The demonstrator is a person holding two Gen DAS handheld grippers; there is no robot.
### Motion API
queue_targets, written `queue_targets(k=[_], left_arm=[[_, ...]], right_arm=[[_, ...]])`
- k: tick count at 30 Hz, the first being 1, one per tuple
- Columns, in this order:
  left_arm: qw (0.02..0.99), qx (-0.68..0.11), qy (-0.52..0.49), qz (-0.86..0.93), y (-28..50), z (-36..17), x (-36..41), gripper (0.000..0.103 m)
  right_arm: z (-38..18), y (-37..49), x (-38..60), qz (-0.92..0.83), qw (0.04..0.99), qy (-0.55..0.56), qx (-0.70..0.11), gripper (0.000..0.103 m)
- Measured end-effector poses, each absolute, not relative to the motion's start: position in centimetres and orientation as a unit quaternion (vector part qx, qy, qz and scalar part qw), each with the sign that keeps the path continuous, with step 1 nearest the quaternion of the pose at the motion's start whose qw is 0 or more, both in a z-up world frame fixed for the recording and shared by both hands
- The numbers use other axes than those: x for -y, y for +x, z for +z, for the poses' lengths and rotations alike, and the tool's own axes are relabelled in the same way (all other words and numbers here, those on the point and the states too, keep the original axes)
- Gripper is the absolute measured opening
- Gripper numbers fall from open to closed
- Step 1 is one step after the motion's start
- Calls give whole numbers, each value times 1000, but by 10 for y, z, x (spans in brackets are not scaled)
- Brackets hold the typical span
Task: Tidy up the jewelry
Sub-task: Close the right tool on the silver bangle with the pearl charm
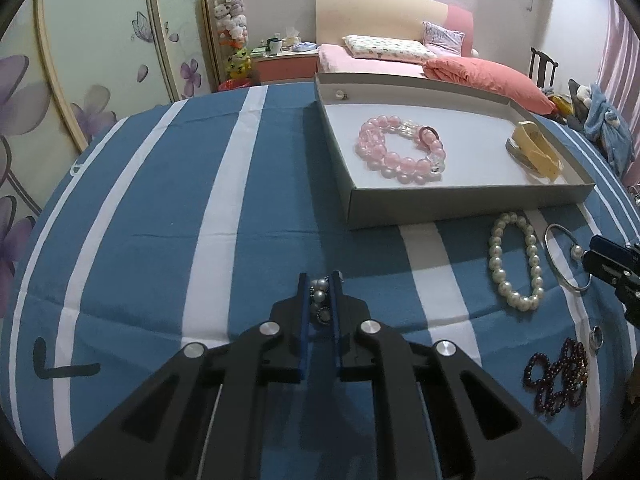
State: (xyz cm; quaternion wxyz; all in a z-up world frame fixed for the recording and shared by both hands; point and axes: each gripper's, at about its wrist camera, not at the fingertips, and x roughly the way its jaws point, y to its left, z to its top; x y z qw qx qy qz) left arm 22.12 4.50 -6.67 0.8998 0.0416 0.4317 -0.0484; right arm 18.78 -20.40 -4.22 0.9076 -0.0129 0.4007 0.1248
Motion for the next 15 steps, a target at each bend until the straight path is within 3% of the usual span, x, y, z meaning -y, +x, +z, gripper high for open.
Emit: queue_targets(k=[15], left_arm=[[900, -432, 39, -50, 221, -66, -48, 10]], right_arm=[[-50, 199, 195, 108, 897, -39, -427, 23]])
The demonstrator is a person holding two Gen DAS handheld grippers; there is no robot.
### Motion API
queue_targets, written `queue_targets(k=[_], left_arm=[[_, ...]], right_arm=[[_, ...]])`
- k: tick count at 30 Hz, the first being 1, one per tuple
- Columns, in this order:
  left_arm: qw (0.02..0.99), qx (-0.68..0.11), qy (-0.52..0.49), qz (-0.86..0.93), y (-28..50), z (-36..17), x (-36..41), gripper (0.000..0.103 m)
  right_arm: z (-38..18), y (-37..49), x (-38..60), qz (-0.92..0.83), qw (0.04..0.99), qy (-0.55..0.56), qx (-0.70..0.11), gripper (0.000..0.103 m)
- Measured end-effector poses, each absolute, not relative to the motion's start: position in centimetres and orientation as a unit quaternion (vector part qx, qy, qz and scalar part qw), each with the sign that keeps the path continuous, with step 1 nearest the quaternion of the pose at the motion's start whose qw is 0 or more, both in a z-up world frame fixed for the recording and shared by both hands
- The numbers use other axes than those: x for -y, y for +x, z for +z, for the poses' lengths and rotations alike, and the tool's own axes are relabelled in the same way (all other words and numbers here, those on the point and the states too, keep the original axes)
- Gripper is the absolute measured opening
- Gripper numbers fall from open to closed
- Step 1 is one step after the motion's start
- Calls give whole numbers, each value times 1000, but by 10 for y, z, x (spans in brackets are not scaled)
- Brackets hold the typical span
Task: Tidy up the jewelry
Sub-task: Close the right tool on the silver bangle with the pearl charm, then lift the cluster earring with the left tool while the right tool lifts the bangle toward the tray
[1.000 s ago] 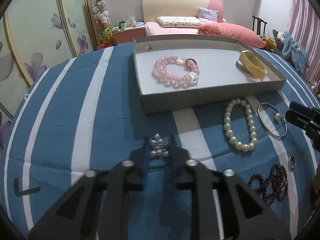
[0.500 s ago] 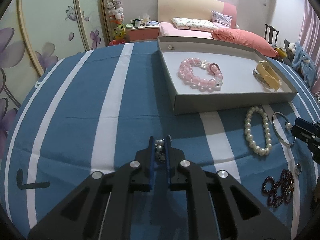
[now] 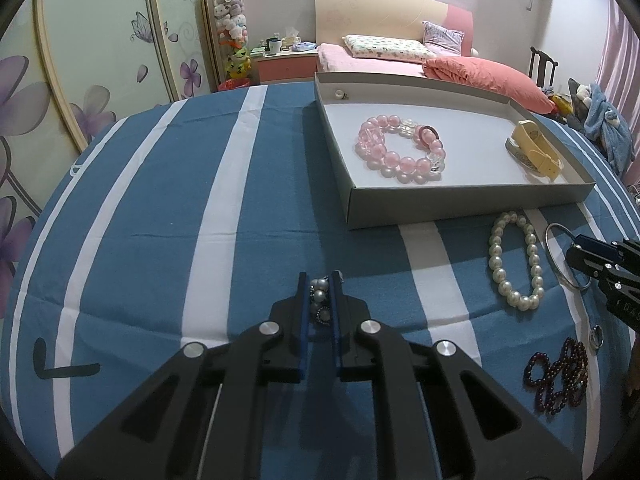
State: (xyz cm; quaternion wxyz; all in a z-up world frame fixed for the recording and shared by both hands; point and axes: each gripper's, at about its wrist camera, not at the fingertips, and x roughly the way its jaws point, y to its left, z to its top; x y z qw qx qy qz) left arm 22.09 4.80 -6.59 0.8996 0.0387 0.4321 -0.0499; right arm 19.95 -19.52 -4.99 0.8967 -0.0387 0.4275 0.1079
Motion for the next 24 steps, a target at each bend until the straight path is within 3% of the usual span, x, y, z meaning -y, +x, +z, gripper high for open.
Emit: queue_targets(k=[3, 15, 24], left_arm=[[900, -432, 39, -50, 221, -66, -48, 10], [904, -422, 23, -57, 212, -60, -48, 9], [927, -366, 4, -77, 191, -21, -43, 9]], right_arm=[[-50, 198, 195, 108, 896, -39, -428, 16], [-23, 184, 209, 108, 923, -7, -370, 16], [7, 171, 224, 91, 948, 23, -304, 16]])
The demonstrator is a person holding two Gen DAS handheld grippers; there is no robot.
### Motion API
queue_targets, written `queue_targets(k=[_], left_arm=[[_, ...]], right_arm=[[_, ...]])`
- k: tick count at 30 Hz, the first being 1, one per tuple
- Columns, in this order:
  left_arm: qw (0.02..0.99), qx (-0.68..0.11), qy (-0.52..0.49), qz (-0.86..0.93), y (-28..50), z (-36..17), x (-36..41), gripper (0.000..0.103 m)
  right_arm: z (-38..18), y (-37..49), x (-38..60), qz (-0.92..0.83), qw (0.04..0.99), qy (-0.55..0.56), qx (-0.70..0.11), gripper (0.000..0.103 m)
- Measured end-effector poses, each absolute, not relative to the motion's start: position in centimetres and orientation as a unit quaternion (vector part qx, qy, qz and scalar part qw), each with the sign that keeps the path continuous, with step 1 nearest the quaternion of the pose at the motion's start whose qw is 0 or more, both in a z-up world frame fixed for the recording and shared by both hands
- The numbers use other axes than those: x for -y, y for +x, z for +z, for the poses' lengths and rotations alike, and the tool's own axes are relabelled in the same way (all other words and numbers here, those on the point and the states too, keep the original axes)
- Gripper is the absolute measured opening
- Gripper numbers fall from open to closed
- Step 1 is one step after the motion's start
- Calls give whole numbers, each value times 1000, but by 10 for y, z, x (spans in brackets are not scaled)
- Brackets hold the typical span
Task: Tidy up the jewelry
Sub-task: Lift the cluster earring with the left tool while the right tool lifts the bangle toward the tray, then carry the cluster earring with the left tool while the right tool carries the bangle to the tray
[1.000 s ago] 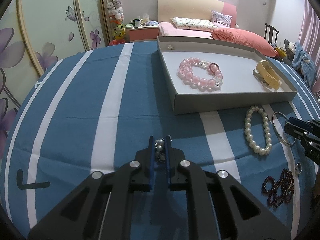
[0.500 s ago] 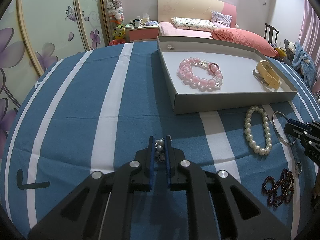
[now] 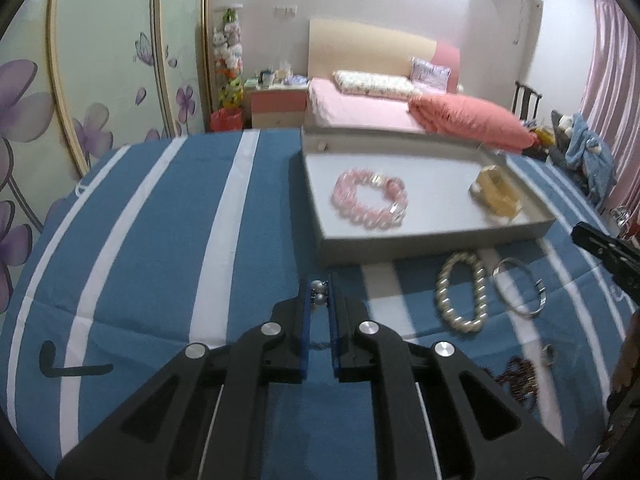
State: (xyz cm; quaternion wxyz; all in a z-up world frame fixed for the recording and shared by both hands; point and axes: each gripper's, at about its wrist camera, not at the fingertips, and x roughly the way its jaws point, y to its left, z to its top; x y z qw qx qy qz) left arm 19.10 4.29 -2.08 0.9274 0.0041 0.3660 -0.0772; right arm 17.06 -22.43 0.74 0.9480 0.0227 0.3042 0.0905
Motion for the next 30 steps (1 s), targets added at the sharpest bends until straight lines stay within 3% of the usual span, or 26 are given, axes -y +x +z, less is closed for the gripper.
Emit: queue_targets(k=[30], left_arm=[[967, -231, -10, -109, 156, 59, -6, 9]], right_arm=[[55, 146, 226, 62, 986, 26, -155, 16]])
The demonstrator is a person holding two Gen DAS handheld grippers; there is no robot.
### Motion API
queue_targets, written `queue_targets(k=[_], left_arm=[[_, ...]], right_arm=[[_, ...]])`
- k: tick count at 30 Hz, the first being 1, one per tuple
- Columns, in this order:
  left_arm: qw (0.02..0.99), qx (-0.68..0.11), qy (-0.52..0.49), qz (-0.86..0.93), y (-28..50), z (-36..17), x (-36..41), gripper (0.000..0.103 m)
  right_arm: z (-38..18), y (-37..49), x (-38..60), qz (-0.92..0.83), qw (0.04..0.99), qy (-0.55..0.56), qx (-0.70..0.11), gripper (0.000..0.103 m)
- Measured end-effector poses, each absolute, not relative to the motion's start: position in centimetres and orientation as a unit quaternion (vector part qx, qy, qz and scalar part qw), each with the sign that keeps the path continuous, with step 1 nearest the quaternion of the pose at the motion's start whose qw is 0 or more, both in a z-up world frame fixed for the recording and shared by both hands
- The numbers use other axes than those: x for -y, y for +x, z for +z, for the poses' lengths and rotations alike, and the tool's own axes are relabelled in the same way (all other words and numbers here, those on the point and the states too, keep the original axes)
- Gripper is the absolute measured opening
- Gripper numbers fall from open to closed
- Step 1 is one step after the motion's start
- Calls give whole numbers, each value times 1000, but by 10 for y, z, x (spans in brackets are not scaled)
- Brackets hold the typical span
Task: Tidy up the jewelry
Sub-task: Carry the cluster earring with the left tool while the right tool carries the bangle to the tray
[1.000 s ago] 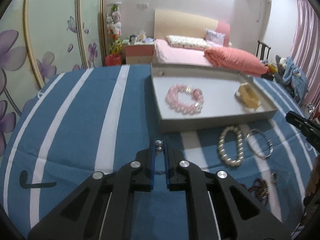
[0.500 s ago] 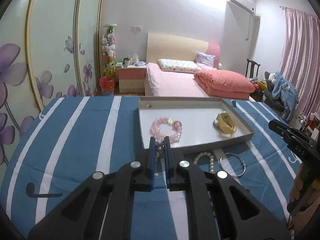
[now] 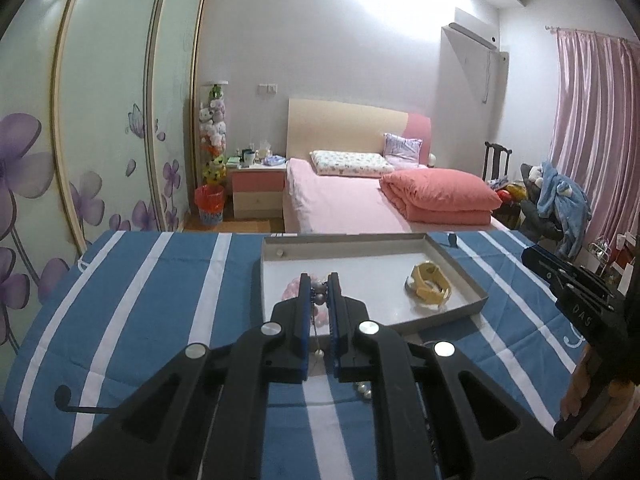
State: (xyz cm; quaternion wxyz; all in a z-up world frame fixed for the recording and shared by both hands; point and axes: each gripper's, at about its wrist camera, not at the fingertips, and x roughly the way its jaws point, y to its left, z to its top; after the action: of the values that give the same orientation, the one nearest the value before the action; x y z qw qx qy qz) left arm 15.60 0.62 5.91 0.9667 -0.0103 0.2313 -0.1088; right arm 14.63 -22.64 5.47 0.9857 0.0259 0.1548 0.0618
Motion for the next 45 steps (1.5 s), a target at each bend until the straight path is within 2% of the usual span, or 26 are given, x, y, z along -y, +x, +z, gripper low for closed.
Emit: queue_targets(k=[23, 31, 45], left_arm=[[973, -200, -21, -113, 204, 65, 35, 9], [973, -205, -9, -106, 235, 50, 48, 9], [961, -252, -11, -112, 291, 7, 55, 9]], right_arm=[[59, 184, 225, 44, 995, 16, -89, 16], [43, 213, 225, 38, 993, 16, -111, 16], [9, 264, 231, 43, 977, 26, -207, 16]])
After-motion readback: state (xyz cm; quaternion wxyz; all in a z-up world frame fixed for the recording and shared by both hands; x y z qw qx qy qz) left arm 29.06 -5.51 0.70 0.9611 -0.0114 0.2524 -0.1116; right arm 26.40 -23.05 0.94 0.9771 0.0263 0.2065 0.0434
